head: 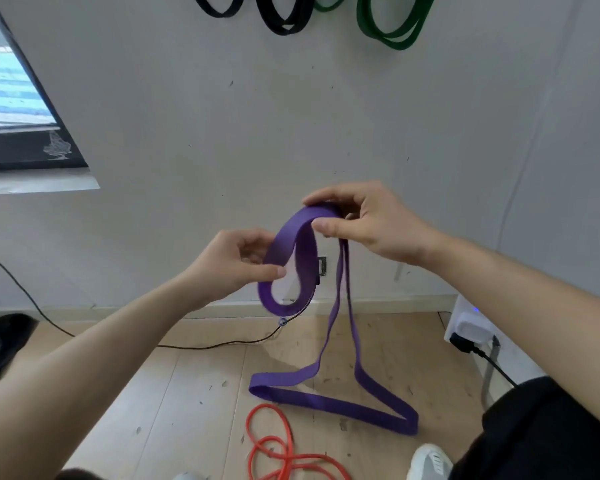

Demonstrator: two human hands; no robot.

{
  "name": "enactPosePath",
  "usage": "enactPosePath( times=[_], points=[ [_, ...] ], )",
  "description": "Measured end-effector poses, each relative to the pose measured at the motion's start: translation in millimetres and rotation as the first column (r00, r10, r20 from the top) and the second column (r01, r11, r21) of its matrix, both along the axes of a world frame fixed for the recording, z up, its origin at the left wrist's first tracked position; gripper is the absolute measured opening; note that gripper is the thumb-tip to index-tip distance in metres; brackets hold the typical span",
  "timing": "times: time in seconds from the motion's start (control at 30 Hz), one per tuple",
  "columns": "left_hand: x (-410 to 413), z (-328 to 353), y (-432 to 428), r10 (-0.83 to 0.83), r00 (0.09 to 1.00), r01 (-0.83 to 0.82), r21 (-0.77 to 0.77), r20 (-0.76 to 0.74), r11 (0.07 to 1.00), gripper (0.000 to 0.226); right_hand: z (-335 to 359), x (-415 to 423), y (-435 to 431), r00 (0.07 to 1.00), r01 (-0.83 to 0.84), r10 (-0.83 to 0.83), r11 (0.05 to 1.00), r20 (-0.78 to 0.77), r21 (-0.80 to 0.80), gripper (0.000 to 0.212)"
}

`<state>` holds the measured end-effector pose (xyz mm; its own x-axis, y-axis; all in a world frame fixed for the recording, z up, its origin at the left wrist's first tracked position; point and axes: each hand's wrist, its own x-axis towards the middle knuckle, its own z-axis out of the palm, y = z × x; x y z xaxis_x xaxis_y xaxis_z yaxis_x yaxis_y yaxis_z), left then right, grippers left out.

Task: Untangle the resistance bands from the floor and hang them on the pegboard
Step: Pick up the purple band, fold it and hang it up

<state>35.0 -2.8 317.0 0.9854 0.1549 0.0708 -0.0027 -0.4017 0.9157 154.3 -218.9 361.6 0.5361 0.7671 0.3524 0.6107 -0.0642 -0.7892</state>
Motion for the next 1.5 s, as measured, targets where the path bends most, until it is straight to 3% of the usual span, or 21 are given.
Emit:
enactPosePath(
  times=[0.13, 0.2, 0.33, 0.47, 0.6, 0.73, 0.97, 1.13, 1.33, 1.5],
  points=[
    [-1, -25, 13, 0.027, 0.982, 0.019, 0.235, -0.189, 0.972, 0.028, 6, 10, -9, 0.993, 0.062, -0.048, 0.988, -0.104, 0.143, 0.021],
    [-1, -32, 11, 0.046, 0.966, 0.016, 0.237, -0.253, 0.971, 0.032, 8, 15, -14, 0.990, 0.091, -0.071, 0.982, -0.119, 0.168, 0.021],
    [4, -36, -5, 0.040, 0.950, -0.036, 0.020, -0.309, 0.999, 0.043, 10, 21, -21, 0.986, 0.090, -0.062, 0.979, -0.154, 0.181, 0.021],
    [15, -38, -23, 0.087, 0.962, -0.137, -0.180, -0.258, 0.974, 0.029, 13, 21, -23, 0.984, 0.099, -0.063, 0.971, -0.167, 0.218, 0.023],
    [21, -37, -24, 0.157, 0.969, -0.196, -0.205, -0.191, 0.959, 0.023, 16, 27, -28, 0.978, 0.161, -0.124, 0.960, -0.169, 0.228, 0.023],
    [20, -26, -18, 0.196, 0.965, -0.237, -0.264, -0.173, 0.935, 0.022, 7, 40, -35, 0.969, 0.226, -0.208, 0.964, -0.136, 0.140, 0.024],
    [9, 0, -10, 0.039, 0.995, -0.081, -0.531, -0.090, 0.843, 0.024, -14, 53, -40, 0.971, 0.220, -0.227, 0.970, -0.070, -0.104, 0.022],
    [6, 8, -7, -0.017, 0.996, -0.045, -0.636, -0.091, 0.770, 0.025, -18, 57, -37, 0.960, 0.255, -0.265, 0.961, -0.093, -0.109, 0.018],
    [1, 6, 5, 0.150, 0.976, -0.215, -0.544, -0.160, 0.811, 0.019, -19, 59, -42, 0.946, 0.275, -0.281, 0.960, -0.161, -0.060, 0.017],
    [-1, 0, 12, 0.313, 0.936, -0.351, -0.423, -0.158, 0.835, 0.032, -17, 55, -37, 0.952, 0.239, -0.243, 0.970, -0.187, -0.042, 0.017]
  ],
)
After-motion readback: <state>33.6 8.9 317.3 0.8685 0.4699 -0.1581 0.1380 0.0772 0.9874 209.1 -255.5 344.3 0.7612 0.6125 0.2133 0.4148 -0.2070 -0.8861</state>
